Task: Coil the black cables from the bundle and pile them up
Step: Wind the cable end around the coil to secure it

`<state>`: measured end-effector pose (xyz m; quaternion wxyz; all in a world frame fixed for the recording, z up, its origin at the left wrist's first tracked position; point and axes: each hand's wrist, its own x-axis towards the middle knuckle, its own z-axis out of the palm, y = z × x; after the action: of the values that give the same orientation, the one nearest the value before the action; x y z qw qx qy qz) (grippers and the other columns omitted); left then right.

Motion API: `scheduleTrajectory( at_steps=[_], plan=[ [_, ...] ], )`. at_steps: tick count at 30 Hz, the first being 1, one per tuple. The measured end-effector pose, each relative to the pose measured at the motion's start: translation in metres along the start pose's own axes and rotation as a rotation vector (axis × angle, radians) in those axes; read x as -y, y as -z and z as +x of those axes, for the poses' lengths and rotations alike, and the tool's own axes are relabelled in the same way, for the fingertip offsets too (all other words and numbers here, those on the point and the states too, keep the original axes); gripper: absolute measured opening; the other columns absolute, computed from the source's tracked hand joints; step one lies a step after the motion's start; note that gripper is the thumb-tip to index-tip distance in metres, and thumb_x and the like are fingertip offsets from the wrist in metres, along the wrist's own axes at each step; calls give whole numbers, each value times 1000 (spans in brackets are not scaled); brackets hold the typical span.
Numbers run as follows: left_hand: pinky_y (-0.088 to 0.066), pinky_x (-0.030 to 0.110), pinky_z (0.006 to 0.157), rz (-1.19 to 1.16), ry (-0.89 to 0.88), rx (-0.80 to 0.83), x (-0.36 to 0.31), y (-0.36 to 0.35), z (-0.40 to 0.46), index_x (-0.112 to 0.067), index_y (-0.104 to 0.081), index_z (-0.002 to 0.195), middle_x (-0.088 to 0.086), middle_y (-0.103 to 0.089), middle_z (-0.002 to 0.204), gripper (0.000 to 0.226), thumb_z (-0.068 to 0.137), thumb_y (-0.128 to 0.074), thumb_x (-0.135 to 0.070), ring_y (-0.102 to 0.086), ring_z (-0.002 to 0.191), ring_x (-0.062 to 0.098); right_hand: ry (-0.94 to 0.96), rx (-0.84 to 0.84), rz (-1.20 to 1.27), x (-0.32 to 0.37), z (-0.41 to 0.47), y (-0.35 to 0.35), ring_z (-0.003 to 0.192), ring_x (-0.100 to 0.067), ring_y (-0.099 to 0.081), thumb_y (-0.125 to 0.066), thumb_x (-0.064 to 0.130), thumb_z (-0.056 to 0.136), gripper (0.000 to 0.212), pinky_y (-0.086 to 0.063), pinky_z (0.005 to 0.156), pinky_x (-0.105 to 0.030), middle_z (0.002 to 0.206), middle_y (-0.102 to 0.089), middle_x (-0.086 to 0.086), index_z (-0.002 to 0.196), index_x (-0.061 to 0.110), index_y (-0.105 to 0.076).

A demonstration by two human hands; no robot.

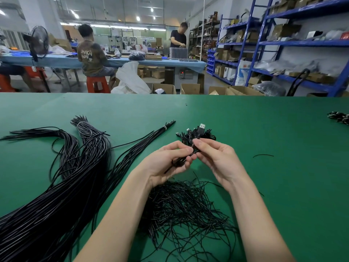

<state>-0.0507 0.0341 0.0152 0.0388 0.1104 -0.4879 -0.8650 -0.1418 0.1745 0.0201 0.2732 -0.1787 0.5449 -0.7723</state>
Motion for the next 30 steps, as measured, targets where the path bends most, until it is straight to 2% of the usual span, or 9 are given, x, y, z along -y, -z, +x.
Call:
scheduleTrajectory(
  at_steps=[3,5,8,12,18,21,25,28,30],
  plan=[
    [-56,18,58,5,-74,-121,5,3,4,-11,-73,65,14,-72,77,14,78,-73,-4,-67,61,11,4,-43,-152,-6,-6,6,70,-11,-70,-72,22,93,14,-57,66,-19,92,-78,-3,100,10,-75],
    [-56,18,59,-30,-102,-185,6,3,6,-9,-74,66,16,-74,79,19,83,-71,-1,-70,66,12,6,-41,-634,-12,-11,14,71,-4,-67,-75,34,91,11,-51,62,-15,88,-78,9,93,23,-79],
    [-57,19,60,-121,-134,-254,6,2,8,-7,-75,72,16,-75,85,16,86,-71,0,-74,74,14,-115,56,-1192,-20,-21,19,86,1,-68,-83,49,77,20,-51,78,-21,87,-75,17,87,32,-79],
    [-59,21,62,-274,-150,-284,5,0,6,-3,-70,84,14,-76,88,3,84,-73,-2,-76,82,17,-145,4,-1361,-23,-29,7,88,-7,-69,-83,43,76,11,-57,91,-33,85,-75,16,79,35,-77],
    [-59,22,61,-355,-128,-291,2,-3,1,-2,-70,89,15,-76,89,4,86,-72,-2,-76,80,19,-118,68,-1502,-15,-33,5,85,-3,-67,-84,47,75,12,-52,82,-26,80,-72,21,78,38,-76],
    [-59,21,62,-330,-159,-294,2,-2,3,-3,-70,92,13,-77,89,11,82,-74,-4,-76,81,17,-68,112,-1472,-15,-33,8,85,0,-66,-80,45,81,8,-49,75,-24,82,-72,22,79,39,-75],
    [-59,20,64,-311,-221,-292,2,4,4,-1,-70,94,14,-77,89,30,66,-78,-8,-76,82,18,45,106,-1292,-7,-29,22,87,5,-65,-74,41,88,8,-52,86,-31,85,-72,23,81,38,-72],
    [-59,20,66,-254,-273,-304,3,6,6,1,-70,96,15,-76,89,26,72,-77,-6,-76,82,18,96,62,-1001,-3,-29,29,60,2,-61,-68,33,95,5,-50,67,-26,80,-76,16,90,32,-69],
    [-58,20,66,-137,-317,-330,5,4,7,2,-70,95,17,-76,87,16,81,-76,-3,-75,79,18,113,23,-701,-1,-30,28,57,-5,-60,-68,24,97,3,-49,56,-23,82,-78,5,94,26,-70]
  ],
)
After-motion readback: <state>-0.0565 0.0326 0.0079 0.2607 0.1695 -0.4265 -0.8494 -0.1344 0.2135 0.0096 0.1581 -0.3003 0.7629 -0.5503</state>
